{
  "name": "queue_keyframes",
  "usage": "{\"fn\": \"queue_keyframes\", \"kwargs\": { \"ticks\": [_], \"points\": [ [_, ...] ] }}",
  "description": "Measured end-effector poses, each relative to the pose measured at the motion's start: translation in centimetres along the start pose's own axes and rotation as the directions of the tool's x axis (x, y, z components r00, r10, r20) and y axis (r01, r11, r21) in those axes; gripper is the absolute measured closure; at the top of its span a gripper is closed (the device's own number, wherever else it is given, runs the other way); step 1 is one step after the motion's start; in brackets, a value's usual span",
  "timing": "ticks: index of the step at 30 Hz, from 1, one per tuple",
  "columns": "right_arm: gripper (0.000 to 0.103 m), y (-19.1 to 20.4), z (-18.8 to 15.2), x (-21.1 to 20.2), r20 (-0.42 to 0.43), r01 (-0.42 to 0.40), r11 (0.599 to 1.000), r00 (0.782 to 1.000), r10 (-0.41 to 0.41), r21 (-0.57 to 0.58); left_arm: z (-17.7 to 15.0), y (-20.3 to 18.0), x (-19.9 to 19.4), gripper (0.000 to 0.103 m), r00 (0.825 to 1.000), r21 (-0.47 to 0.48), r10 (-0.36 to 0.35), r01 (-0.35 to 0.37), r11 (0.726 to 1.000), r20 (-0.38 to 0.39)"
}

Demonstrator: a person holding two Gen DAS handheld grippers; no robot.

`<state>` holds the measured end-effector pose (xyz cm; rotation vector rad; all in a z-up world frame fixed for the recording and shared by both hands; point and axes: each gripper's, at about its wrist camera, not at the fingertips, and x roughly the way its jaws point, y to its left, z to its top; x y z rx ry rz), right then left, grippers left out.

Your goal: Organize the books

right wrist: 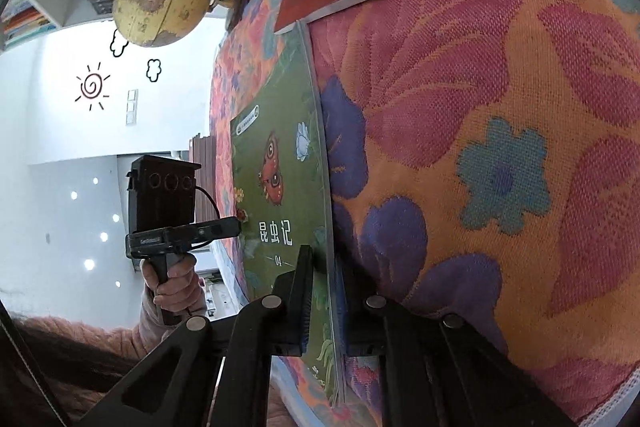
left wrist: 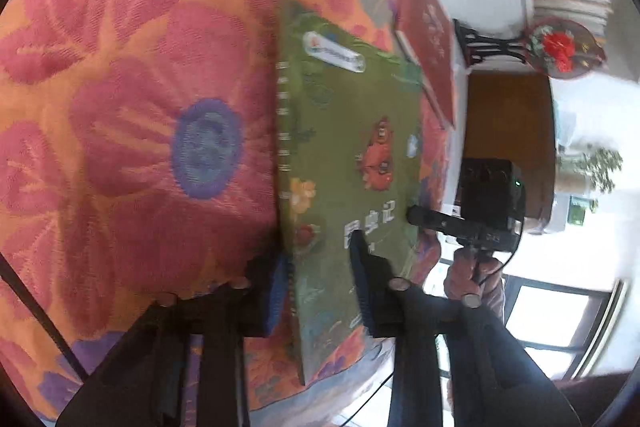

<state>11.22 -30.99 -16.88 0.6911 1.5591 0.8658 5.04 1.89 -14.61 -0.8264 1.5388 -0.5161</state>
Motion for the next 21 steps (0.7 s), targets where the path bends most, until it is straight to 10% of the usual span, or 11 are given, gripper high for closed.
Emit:
{"fn": "queue_keyframes", "kwargs": {
  "ticks": [9, 12, 21],
  "points": [
    [0.096, -0.1, 0.0, 0.1, 0.014, 0.004, 1.0, 1.0, -0.004, -0.009, -0.4, -1.8, 0.3, 0.086, 0.992, 0.041, 0.128, -0.129, 0.991, 0.013],
    [0.093, 1.9, -0.8, 0.0, 0.064, 0.115, 0.992, 0.992, -0.112, -0.056, -0.9, -3.0, 0.4, 0.085, 0.98, 0.074, 0.193, -0.197, 0.978, 0.049],
    [0.093, 7.5, -3.3, 0.9, 0.134, 0.281, 0.945, 0.956, -0.261, -0.168, -3.2, -6.6, 0.0, 0.086, 0.9, 0.271, 0.382, -0.429, 0.862, 0.21]
  ]
}}
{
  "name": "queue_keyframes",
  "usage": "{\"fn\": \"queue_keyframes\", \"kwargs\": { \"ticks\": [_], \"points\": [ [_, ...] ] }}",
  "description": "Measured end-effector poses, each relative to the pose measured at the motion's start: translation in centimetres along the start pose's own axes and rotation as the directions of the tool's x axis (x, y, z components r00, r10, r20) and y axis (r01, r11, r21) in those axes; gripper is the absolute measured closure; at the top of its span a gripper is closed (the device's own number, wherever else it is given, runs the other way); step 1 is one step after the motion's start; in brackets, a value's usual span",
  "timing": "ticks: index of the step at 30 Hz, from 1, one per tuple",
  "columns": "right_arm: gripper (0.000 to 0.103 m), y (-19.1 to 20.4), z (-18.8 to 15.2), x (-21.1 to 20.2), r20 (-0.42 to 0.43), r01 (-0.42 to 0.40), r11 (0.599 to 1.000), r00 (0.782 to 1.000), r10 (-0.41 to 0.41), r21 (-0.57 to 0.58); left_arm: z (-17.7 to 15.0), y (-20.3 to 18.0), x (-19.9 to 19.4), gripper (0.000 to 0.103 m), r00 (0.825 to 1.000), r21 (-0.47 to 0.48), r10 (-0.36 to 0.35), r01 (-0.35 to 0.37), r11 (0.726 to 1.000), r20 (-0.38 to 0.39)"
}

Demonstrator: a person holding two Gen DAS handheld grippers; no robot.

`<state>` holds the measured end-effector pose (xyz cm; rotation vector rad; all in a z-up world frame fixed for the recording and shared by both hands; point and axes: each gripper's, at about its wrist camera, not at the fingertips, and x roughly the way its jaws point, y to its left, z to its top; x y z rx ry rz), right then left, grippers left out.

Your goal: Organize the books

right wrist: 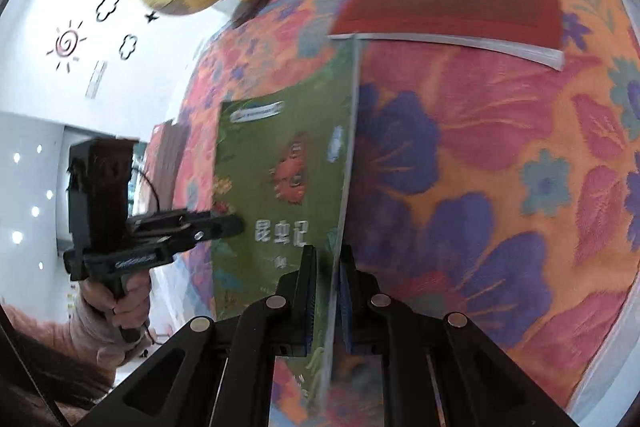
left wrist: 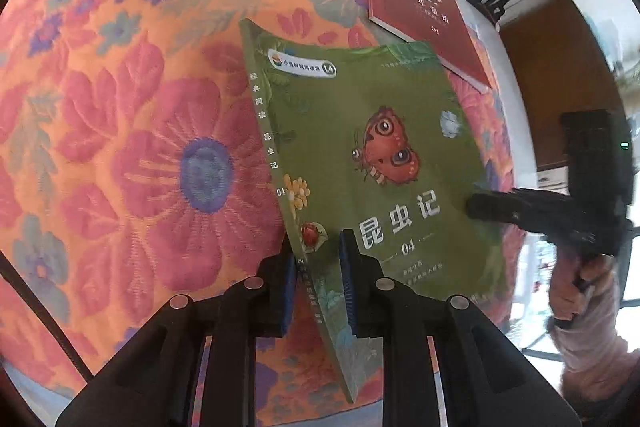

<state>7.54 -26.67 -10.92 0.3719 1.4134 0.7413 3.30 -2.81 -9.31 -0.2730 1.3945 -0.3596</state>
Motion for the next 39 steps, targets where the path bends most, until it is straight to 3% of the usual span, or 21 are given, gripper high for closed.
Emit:
{"fn": "queue_keyframes", "kwargs": {
  "ticks": [3, 5, 7, 39],
  "points": [
    [0.093, 1.9, -0.5, 0.2, 0.001, 0.01, 0.999, 1.0, -0.01, -0.044, -0.1, -0.2, -0.6, 0.086, 0.998, 0.058, 0.058, -0.059, 0.997, 0.006],
    [0.093, 3.1, -0.9, 0.7, 0.006, 0.046, 0.996, 0.999, -0.046, -0.081, -0.1, 0.1, -0.9, 0.086, 0.997, 0.066, 0.072, -0.072, 0.995, 0.0],
    [0.093, 3.7, -1.1, 1.2, -0.003, 0.03, 0.997, 1.0, -0.03, -0.077, -0.4, 0.5, -1.4, 0.086, 0.997, 0.073, 0.082, -0.082, 0.994, 0.0],
    [0.093, 11.5, -0.7, 5.5, 0.044, 0.021, 0.996, 0.999, -0.018, -0.083, -1.2, 6.8, -7.5, 0.086, 0.997, 0.084, 0.064, -0.067, 0.994, 0.039]
  ]
}}
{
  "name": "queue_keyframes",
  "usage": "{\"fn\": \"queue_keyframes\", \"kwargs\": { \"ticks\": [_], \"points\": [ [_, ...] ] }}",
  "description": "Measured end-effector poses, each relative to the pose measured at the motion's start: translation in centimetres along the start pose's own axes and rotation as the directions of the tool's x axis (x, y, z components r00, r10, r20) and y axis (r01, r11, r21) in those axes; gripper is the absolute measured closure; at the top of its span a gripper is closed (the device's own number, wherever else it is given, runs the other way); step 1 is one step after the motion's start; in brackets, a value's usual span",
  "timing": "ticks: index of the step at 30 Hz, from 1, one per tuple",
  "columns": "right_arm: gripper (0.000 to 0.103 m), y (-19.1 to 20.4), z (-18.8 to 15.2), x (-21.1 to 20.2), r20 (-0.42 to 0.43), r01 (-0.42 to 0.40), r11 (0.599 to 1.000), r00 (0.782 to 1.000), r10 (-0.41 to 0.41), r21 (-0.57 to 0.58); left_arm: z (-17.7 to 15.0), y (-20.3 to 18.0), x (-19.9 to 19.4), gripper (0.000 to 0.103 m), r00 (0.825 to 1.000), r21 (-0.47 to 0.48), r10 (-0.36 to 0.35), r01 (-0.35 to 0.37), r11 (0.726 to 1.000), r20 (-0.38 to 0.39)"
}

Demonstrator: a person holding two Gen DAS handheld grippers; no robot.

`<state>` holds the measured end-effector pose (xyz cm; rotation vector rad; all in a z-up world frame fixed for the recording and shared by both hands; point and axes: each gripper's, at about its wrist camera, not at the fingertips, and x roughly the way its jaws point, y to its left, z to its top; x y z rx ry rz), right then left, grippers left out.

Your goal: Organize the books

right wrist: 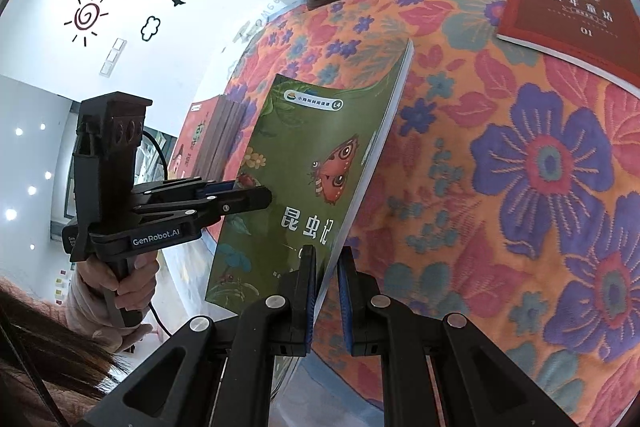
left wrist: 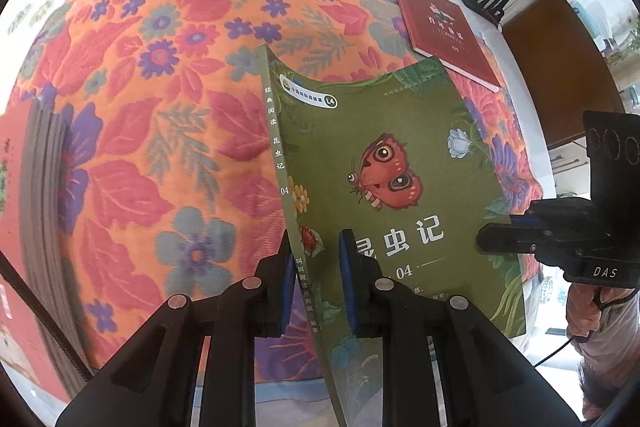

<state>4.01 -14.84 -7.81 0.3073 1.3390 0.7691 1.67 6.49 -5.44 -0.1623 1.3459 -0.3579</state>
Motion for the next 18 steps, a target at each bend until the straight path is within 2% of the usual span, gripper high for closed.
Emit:
{"fn": "queue_keyframes", "kwargs": {
  "ticks": [8, 18],
  "points": [
    [0.093, 2.7, 0.0, 0.8, 0.046, -0.014, 1.0, 0.999, 0.013, 0.022, 0.0, 2.2, -2.2, 0.086, 1.0, 0.034, -0.009, 0.008, 0.999, 0.022],
    [0.093, 6.9, 1.2, 2.6, 0.058, -0.019, 1.0, 0.998, 0.018, 0.002, -0.4, 5.9, -5.5, 0.086, 0.997, 0.028, -0.015, 0.013, 1.0, 0.076]
  ]
}}
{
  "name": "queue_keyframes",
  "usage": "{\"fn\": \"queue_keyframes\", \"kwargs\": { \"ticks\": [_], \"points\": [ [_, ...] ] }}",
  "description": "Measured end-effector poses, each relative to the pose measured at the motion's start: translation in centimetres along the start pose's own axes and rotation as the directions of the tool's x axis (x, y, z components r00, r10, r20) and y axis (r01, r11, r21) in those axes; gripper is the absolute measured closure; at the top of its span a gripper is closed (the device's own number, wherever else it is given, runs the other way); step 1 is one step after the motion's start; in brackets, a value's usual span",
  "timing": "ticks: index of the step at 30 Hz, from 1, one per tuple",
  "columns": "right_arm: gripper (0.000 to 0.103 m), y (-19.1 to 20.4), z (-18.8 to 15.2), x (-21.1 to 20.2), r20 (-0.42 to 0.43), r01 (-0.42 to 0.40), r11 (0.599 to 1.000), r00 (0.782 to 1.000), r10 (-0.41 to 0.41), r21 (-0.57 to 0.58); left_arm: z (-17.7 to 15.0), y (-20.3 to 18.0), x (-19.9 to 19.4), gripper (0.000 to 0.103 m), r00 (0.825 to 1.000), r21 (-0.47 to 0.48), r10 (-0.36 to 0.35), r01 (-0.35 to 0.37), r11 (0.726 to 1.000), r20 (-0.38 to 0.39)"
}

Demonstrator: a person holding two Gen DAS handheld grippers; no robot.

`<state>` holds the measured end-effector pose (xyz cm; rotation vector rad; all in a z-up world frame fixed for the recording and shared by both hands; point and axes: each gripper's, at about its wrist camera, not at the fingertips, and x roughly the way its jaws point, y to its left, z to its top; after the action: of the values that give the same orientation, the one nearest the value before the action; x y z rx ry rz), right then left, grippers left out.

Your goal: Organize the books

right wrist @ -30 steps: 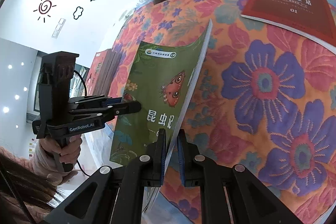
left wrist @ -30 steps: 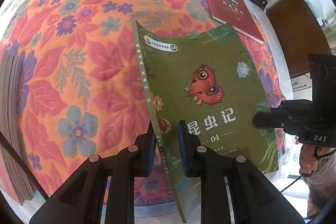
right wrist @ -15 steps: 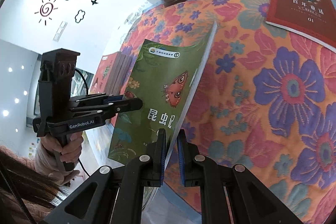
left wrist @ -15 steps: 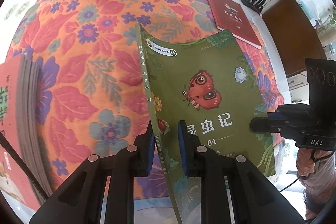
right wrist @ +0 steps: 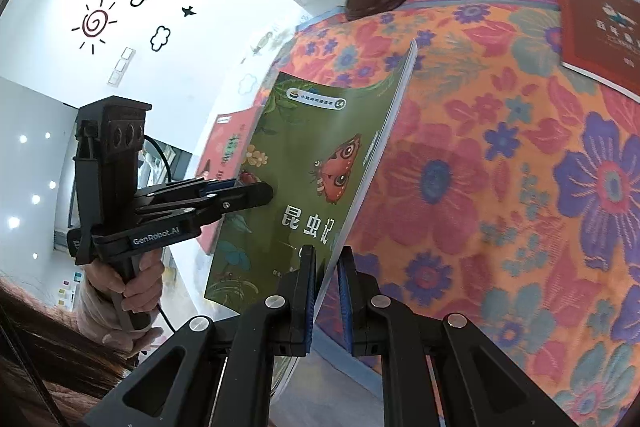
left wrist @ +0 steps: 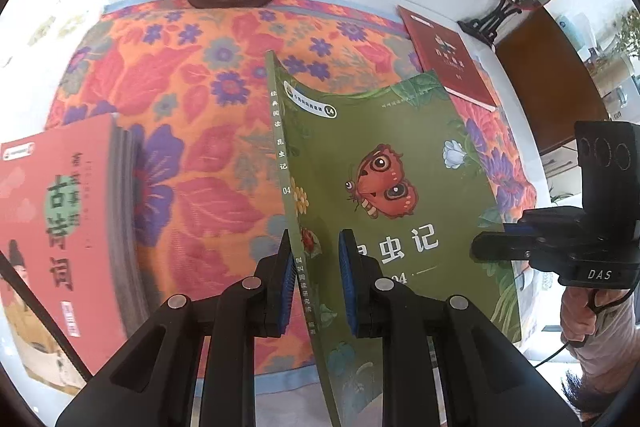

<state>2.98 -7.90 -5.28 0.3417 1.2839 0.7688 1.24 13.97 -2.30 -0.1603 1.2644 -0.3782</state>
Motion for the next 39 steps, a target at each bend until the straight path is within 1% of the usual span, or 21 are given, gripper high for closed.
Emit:
{"fn": "queue_keyframes", "kwargs": {
  "ticks": [5, 12, 18, 24, 26, 28, 30, 34, 36, 38, 39],
  "points": [
    [0.092, 3.0, 0.7, 1.0, 0.006, -0.006, 1.0, 1.0, 0.006, -0.03, -0.2, 2.1, -2.3, 0.086, 0.999, -0.018, 0.009, -0.008, 1.0, 0.04],
    [0.092, 6.4, 2.5, 3.5, -0.015, -0.038, 0.997, 0.999, 0.037, -0.063, -0.5, 5.6, -5.3, 0.086, 0.996, -0.054, 0.034, -0.029, 0.998, 0.087],
    [0.092, 9.1, 3.9, 6.2, -0.039, -0.087, 0.992, 0.996, 0.084, -0.096, -1.2, 8.9, -7.6, 0.086, 0.99, -0.102, 0.076, -0.064, 0.993, 0.115],
    [0.091, 12.5, 4.8, 9.5, -0.054, -0.097, 0.979, 0.995, 0.089, -0.177, -2.1, 12.3, -9.6, 0.086, 0.98, -0.158, 0.131, -0.107, 0.982, 0.151],
    [0.09, 13.4, 4.9, 10.6, -0.068, -0.112, 0.976, 0.993, 0.101, -0.185, -2.3, 13.3, -10.1, 0.086, 0.976, -0.175, 0.147, -0.119, 0.977, 0.161],
    [0.09, 13.8, 5.0, 11.8, -0.078, -0.136, 0.977, 0.989, 0.124, -0.167, -2.5, 14.4, -10.5, 0.086, 0.975, -0.193, 0.148, -0.115, 0.974, 0.168],
    [0.09, 14.5, 5.1, 12.7, -0.074, -0.136, 0.977, 0.989, 0.125, -0.165, -2.7, 15.6, -10.8, 0.086, 0.973, -0.208, 0.15, -0.113, 0.971, 0.172],
    [0.09, 15.4, 5.2, 14.4, -0.065, -0.144, 0.976, 0.989, 0.135, -0.161, -3.0, 17.7, -10.7, 0.086, 0.97, -0.224, 0.178, -0.139, 0.965, 0.164],
    [0.09, 15.5, 5.2, 15.3, -0.072, -0.136, 0.979, 0.989, 0.126, -0.153, -3.1, 18.4, -10.3, 0.086, 0.971, -0.232, 0.181, -0.142, 0.962, 0.157],
    [0.09, 15.6, 5.1, 16.2, -0.081, -0.124, 0.98, 0.99, 0.113, -0.154, -3.2, 19.2, -9.6, 0.085, 0.976, -0.244, 0.16, -0.121, 0.962, 0.147],
    [0.09, 15.6, 5.2, 16.5, -0.082, -0.119, 0.981, 0.991, 0.107, -0.151, -3.3, 19.5, -9.3, 0.085, 0.976, -0.252, 0.167, -0.129, 0.959, 0.138]
  ]
}}
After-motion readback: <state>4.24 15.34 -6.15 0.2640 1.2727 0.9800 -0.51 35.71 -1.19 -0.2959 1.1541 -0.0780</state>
